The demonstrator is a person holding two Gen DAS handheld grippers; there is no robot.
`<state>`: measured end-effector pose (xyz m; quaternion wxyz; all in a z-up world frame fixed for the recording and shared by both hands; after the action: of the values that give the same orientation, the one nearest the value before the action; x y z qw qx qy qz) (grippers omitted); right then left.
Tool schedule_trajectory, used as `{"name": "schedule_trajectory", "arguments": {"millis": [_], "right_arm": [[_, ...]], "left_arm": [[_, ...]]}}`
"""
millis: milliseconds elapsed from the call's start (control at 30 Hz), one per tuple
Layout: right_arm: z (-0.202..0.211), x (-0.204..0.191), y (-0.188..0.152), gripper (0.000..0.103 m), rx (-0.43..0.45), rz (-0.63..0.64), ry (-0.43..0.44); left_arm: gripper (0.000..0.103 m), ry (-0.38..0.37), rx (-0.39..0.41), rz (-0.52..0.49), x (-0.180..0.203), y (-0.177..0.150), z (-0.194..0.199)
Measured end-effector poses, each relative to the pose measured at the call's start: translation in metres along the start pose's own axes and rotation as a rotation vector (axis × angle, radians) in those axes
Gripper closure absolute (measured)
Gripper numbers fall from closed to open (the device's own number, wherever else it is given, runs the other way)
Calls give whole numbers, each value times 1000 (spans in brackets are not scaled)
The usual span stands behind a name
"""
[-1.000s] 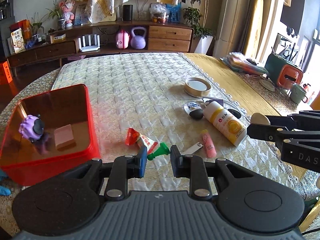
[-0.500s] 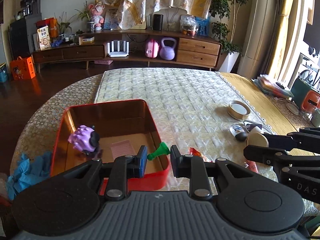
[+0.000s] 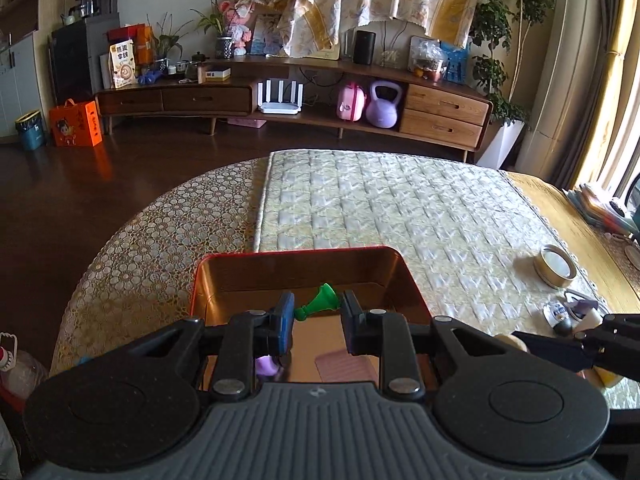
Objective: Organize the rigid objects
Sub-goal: 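Carry green piece into red tin and open left tool while right tool releases egg there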
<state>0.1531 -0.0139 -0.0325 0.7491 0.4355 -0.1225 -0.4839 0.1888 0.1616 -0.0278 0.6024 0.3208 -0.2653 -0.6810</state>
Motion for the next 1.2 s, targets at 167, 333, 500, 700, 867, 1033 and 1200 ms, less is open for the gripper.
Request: {"name": "schedule_trajectory", "arguments": {"millis": [167,333,500,700,867,1033,1200], "right_arm": [[-32,-11,12,76,-14,21,7],[-63,-18,19,76,-33,41,5],[-86,-23,15,76,-75,62,0],[-101,-23,13,76,-103,57,-6],[-104,-23,5,76,-121,57,-16],[-105,-25,0,75,-134,63,-26],[-103,-25,1,73,-139,56,-21]], "left_arm": [[79,8,-16,-5,-10,9,-28],[79,13,-49,-16,-13,11,-57],[79,-2,-84,-27,-14,10,-78],[79,-7,-118,-32,-15,8,-97],[79,-31,-146,-35,-12,4,-107],[78,-42,-202,-35,-12,3,-116],[78,-50,-212,-26,-13,2,-118]]}}
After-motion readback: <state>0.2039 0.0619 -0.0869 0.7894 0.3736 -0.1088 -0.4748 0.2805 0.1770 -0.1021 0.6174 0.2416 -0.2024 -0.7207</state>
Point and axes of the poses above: each gripper's, at about its wrist camera, not at the fingertips, and z roughly against the way its jaws point, x to its right, y to its top, the point moved 3 cm from there along -z, roughly the way its jaws point, and after that the axes turned 15 degrees about -z, right-handed, at the moved point
